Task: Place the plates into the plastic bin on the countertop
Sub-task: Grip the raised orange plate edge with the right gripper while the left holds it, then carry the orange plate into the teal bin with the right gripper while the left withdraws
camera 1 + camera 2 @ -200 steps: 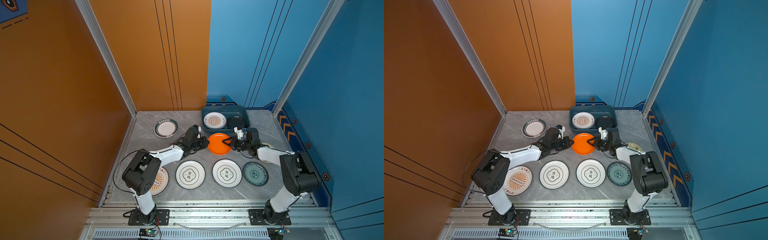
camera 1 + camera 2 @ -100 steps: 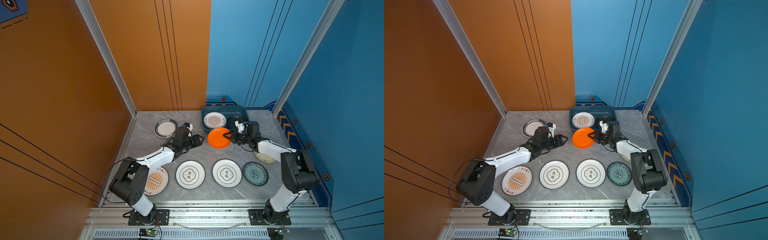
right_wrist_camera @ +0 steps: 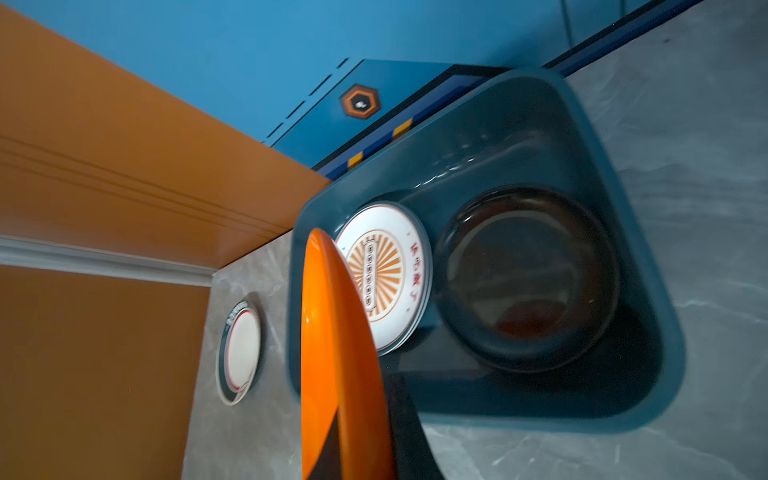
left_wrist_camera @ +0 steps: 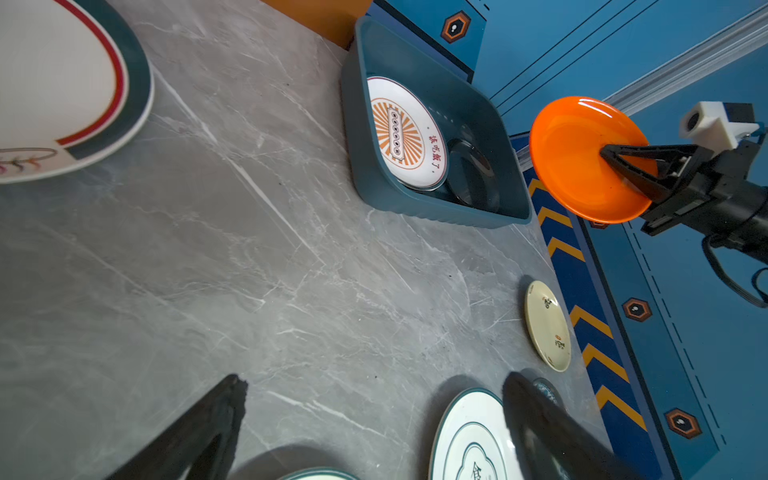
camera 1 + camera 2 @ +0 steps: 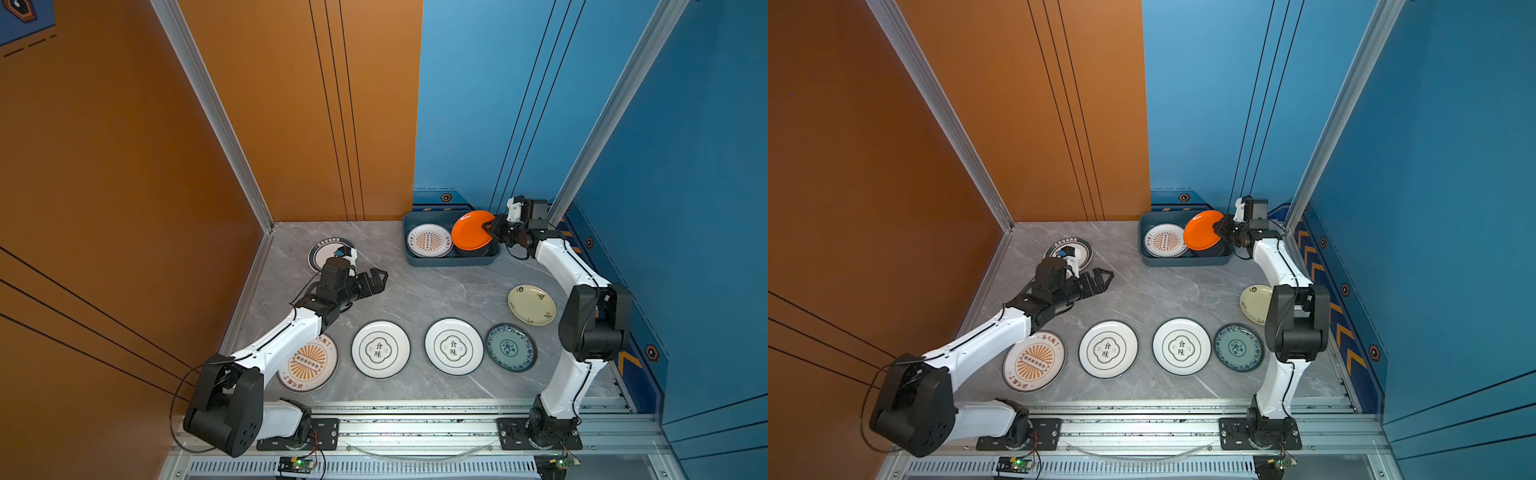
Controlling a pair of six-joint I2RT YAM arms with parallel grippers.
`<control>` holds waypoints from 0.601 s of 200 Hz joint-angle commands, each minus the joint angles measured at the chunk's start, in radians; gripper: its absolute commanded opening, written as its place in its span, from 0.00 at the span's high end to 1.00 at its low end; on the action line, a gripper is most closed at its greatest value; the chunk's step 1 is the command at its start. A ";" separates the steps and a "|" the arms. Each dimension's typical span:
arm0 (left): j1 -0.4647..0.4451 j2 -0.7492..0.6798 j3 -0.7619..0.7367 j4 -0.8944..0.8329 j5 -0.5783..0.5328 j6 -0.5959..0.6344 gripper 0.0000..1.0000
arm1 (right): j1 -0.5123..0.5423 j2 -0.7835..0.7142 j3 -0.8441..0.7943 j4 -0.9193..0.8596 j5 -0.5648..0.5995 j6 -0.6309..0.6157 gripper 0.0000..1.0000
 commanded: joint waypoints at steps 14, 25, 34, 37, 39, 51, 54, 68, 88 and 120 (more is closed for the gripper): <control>0.038 -0.079 -0.045 -0.049 -0.040 0.039 0.02 | -0.008 0.128 0.189 -0.173 0.143 -0.088 1.00; 0.052 -0.089 -0.051 -0.054 -0.038 0.042 0.02 | -0.011 0.180 0.228 -0.182 0.153 -0.090 1.00; 0.061 -0.094 -0.054 -0.058 -0.034 0.045 0.02 | -0.015 0.210 0.256 -0.189 0.157 -0.087 1.00; 0.064 -0.096 -0.055 -0.059 -0.032 0.046 0.02 | -0.016 0.219 0.264 -0.190 0.157 -0.087 1.00; 0.066 -0.096 -0.057 -0.059 -0.030 0.045 0.02 | -0.017 0.225 0.270 -0.192 0.157 -0.086 1.00; 0.077 -0.096 -0.062 -0.059 -0.021 0.046 0.02 | -0.019 0.261 0.306 -0.201 0.157 -0.084 1.00; 0.081 -0.096 -0.063 -0.059 -0.020 0.045 0.02 | -0.019 0.271 0.315 -0.202 0.156 -0.084 1.00; 0.091 -0.094 -0.067 -0.058 -0.012 0.045 0.02 | -0.021 0.304 0.347 -0.206 0.157 -0.083 1.00; 0.102 -0.090 -0.074 -0.053 -0.004 0.043 0.02 | -0.023 0.341 0.382 -0.213 0.160 -0.077 1.00; 0.112 -0.081 -0.082 -0.047 0.002 0.042 0.02 | -0.026 0.378 0.394 -0.212 0.155 -0.061 1.00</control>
